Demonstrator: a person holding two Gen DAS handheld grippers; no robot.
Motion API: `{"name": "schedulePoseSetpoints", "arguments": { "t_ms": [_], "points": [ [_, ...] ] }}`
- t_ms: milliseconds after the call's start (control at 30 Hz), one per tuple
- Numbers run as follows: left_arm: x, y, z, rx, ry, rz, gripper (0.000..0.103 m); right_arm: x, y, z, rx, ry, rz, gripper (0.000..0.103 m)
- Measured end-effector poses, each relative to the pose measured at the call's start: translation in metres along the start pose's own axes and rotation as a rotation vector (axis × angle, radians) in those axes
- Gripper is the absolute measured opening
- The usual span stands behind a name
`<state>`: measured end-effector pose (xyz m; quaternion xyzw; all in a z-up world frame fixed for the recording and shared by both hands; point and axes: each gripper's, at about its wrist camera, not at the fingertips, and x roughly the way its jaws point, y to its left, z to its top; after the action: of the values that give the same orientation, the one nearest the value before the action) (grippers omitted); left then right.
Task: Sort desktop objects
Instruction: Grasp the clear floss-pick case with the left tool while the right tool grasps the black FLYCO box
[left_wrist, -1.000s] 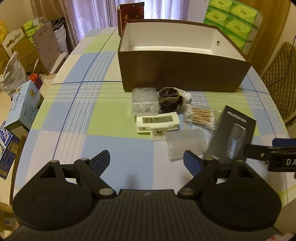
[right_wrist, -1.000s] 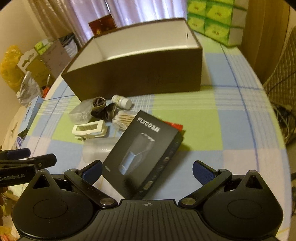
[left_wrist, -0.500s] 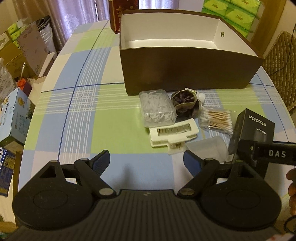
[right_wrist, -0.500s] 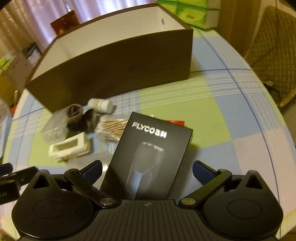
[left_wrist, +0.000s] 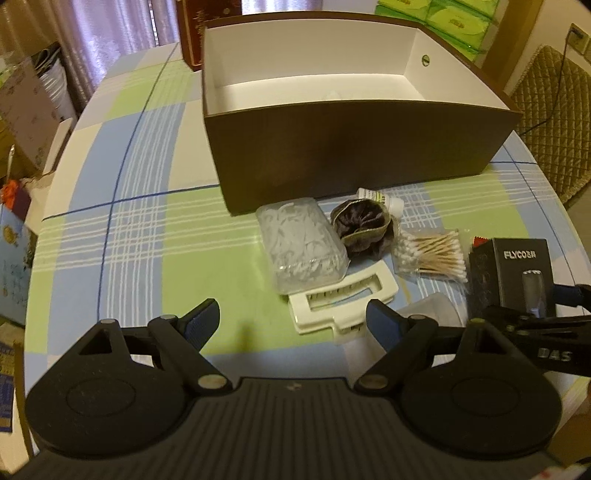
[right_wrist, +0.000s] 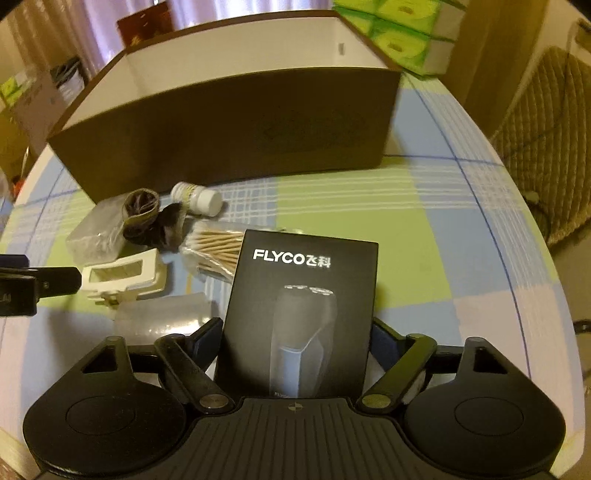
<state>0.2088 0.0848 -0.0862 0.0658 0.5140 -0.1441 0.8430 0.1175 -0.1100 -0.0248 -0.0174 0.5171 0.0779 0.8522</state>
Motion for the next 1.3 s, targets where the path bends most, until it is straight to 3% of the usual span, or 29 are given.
{"name": "schedulePoseSetpoints", "arguments": {
  "t_ms": [400, 567, 633, 767, 1067, 1167, 1300],
  "points": [
    [0.036, 0.004, 0.022, 0.003, -0.005, -0.037, 0.083, -0.025, -0.062, -0.013, 0.169, -0.042, -0.038, 0.079],
    [0.055, 0.001, 0.027, -0.007, 0.017, -0.034, 0.069, -0.029, -0.076, -0.013, 0.177, -0.066, -0.032, 0.078],
    [0.06, 0.003, 0.029, -0.036, 0.022, -0.05, 0.059, -0.027, -0.081, -0.012, 0.173, -0.059, -0.029, 0.078],
    [0.057, 0.011, 0.025, -0.049, 0.012, -0.03, 0.054, -0.023, -0.091, -0.012, 0.137, -0.038, -0.016, 0.078],
    [0.044, 0.053, -0.002, -0.085, 0.042, 0.064, 0.054, -0.002, -0.106, -0.018, 0.03, 0.036, -0.007, 0.08],
    [0.041, 0.058, -0.015, -0.097, 0.057, 0.083, 0.054, 0.005, -0.106, -0.014, 0.022, 0.042, -0.024, 0.094],
    [0.042, 0.056, -0.02, -0.106, 0.062, 0.1, 0.056, 0.017, -0.1, -0.01, -0.028, 0.047, -0.056, 0.091]
  ]
}}
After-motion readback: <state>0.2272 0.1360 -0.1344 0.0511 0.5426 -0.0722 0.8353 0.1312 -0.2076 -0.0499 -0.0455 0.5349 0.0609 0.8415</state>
